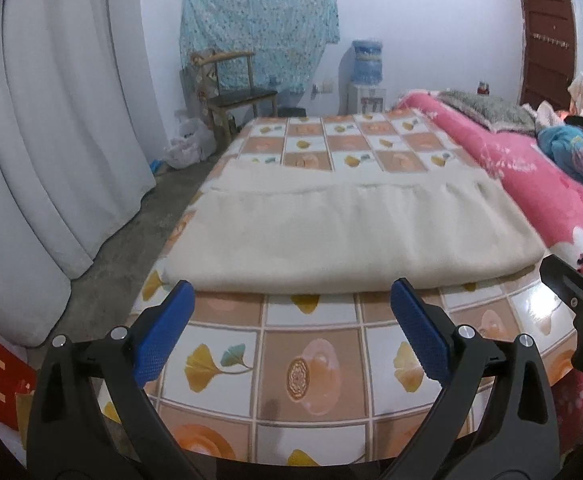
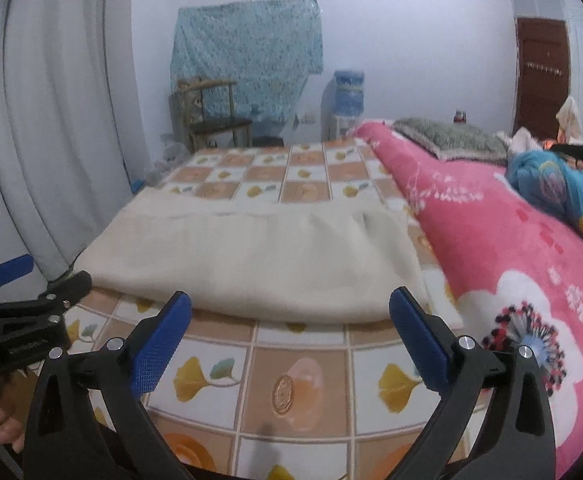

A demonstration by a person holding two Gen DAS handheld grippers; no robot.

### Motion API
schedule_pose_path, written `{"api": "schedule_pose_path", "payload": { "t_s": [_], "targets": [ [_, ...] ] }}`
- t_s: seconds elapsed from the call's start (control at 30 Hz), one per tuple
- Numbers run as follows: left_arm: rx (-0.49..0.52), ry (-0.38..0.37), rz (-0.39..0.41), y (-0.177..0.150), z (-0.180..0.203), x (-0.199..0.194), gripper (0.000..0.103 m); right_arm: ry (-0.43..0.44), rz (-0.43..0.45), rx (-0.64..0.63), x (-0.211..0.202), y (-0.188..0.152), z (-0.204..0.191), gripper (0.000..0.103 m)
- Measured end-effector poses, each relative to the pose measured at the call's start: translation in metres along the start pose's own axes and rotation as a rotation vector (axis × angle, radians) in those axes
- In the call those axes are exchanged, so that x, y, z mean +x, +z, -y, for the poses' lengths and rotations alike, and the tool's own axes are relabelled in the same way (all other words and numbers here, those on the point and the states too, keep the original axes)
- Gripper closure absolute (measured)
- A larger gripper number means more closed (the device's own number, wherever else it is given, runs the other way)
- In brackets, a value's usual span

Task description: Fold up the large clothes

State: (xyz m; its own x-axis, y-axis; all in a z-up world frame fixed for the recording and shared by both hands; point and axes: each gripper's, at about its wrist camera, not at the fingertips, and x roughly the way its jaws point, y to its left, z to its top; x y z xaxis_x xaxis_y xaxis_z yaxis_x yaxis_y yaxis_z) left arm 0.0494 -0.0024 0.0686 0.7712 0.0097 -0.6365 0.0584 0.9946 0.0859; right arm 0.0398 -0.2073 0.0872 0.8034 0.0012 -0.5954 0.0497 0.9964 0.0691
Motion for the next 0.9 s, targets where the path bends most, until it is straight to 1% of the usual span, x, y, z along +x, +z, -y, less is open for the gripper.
{"api": "schedule_pose_path", "payload": {
  "t_s": [0.13, 0.4, 0.6, 0.77, 0.9],
  "targets": [
    [0.027, 0.018, -0.046, -0.005, 0.007, 0.013, 0.008, -0.013, -0.08, 0.024, 0.013, -0.01, 0.001, 0.007],
    [0.008, -0.007, -0.12, -0.009, 0.012, 0.029, 0.008, -0.043, -0.179, 0.003, 0.032, -0.025, -0.002, 0.007],
    [-0.01, -0.008, -0.163, -0.011, 0.013, 0.037, 0.008, -0.042, -0.206, 0.006, 0.038, -0.027, 0.0, 0.007],
    [-0.013, -0.006, -0.177, -0.013, 0.013, 0.039, 0.008, -0.036, -0.228, -0.001, 0.043, -0.028, -0.002, 0.007],
    [-0.015, -0.011, -0.186, -0.014, 0.012, 0.041, 0.008, -0.036, -0.229, -0.001, 0.044, -0.028, -0.002, 0.007]
  ]
}}
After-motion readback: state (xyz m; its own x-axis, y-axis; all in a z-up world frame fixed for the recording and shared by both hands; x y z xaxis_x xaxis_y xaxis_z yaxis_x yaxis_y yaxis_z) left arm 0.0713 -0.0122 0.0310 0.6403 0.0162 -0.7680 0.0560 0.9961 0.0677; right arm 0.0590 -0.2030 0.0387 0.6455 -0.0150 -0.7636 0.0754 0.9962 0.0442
